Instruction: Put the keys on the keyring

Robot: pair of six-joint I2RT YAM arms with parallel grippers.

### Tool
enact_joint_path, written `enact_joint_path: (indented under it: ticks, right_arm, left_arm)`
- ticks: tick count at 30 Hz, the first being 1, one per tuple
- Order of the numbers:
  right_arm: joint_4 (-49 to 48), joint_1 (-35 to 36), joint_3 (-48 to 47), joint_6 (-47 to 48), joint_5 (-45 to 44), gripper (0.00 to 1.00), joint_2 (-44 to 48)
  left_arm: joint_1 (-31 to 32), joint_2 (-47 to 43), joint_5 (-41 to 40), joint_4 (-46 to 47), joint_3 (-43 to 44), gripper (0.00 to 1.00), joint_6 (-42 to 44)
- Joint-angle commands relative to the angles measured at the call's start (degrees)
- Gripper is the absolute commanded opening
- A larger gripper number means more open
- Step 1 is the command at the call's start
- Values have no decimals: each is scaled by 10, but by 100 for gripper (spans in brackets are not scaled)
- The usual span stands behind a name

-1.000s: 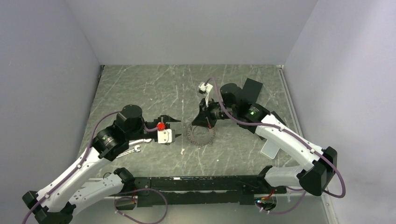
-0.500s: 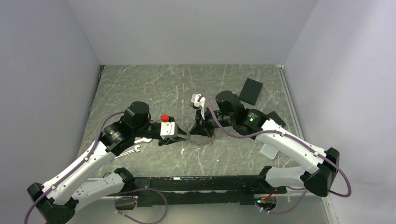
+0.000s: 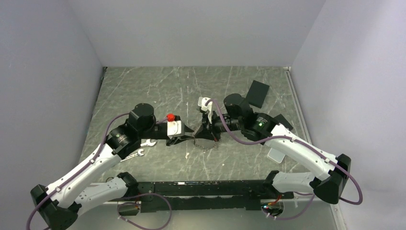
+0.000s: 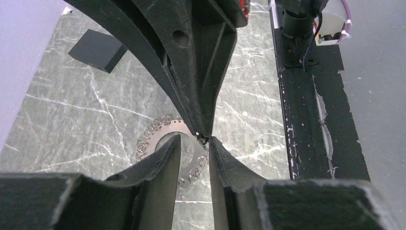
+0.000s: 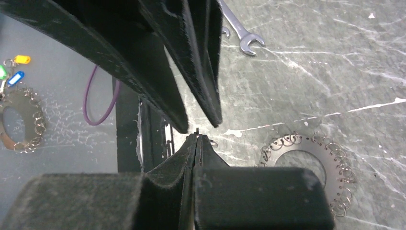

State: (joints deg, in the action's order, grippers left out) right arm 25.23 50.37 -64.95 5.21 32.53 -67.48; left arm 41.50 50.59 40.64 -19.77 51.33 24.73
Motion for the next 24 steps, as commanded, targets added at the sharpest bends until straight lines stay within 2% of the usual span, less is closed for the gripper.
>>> enact_joint_path:
  ticks: [1, 12, 13, 16, 24]
  right_arm:
    - [-30, 3, 2, 14, 22, 0, 22]
    - [-35, 3, 11, 16, 20, 0, 36]
    - [-36, 3, 12, 15, 20, 0, 36]
    - [-43, 2, 15, 12, 23, 0, 38]
    - [-60, 3, 27, -5, 7, 0, 46]
  left_arm:
    - [2, 25, -10, 32, 9, 31, -15]
    - [2, 41, 1, 33, 13, 25, -16]
    - [3, 45, 5, 37, 13, 22, -20]
    - [2, 54, 0, 41, 13, 0, -22]
    - [2, 42, 1, 108, -9, 0, -68]
